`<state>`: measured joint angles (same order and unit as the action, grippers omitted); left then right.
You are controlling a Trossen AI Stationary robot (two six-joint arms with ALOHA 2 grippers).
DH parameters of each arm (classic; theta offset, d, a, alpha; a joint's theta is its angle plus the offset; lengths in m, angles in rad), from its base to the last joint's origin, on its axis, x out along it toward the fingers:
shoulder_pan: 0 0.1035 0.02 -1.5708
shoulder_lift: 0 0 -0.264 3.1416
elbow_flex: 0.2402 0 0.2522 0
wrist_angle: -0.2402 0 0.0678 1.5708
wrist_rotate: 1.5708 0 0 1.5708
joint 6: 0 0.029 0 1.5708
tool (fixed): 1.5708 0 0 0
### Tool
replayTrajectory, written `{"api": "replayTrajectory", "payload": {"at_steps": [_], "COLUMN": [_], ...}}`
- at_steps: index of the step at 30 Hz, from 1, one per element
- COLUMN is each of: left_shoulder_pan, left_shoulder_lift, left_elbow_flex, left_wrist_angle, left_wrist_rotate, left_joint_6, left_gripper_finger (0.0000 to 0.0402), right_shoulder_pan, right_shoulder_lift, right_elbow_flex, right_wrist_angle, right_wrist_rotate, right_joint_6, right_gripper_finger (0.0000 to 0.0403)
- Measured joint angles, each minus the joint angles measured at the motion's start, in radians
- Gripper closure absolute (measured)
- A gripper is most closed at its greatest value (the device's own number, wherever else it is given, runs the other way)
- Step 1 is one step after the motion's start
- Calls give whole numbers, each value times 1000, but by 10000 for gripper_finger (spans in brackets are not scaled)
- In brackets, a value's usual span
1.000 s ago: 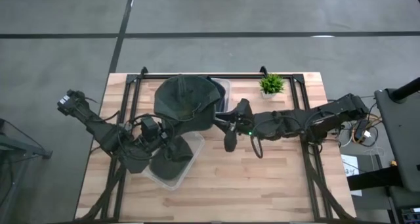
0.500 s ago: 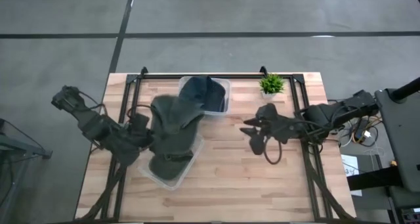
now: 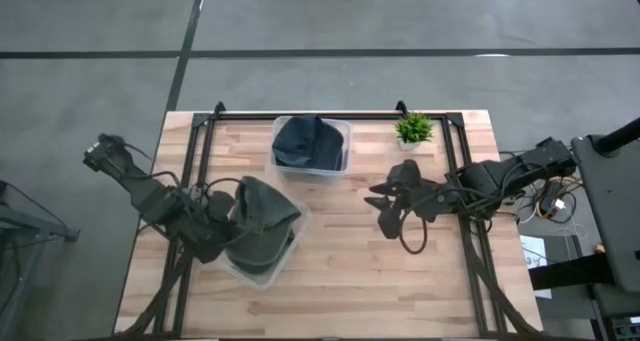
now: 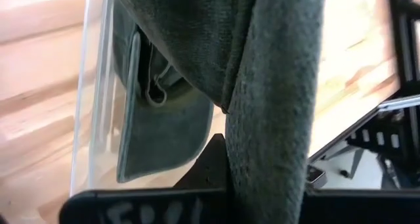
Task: Pick & Place hat
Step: Put the black cap into the bottom transparent bin
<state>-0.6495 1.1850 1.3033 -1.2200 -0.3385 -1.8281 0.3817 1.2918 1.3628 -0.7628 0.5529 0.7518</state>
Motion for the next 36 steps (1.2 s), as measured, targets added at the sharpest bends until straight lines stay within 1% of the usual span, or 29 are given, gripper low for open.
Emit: {"api": "replayTrajectory", "payload": {"at_steps": [7,10,15,20,25,31,36], "left_shoulder_pan": [7,11,22,36,48,54,54], "left_shoulder_lift": [37,46,53,53,53,53,53], "left_elbow_flex": [0,0,-9,-52,-96,-156,-180], "left_wrist_angle": [4,19,-3,20,87,102,104], "left_wrist_rotate": [72,82,99,164,182,213,226], "left_joint_6": [83,153,194,231,277,286,283], "left_gripper_finger": [399,399,399,399,399,399,380], "right_shoulder_pan": [0,0,0,0,0,0,0], "right_shoulder_lift": [8,8,8,8,8,8,8], "right_elbow_flex": [0,0,0,0,0,0,0], "right_wrist_angle": [4,9,23,48,47,53,78], "right_wrist_rotate": [0,0,0,-1,-2,-3,-5], "right_joint_6": [-2,-2,-2,-2,1,5,0], "right_gripper_finger": [255,256,262,262,257,262,266]}}
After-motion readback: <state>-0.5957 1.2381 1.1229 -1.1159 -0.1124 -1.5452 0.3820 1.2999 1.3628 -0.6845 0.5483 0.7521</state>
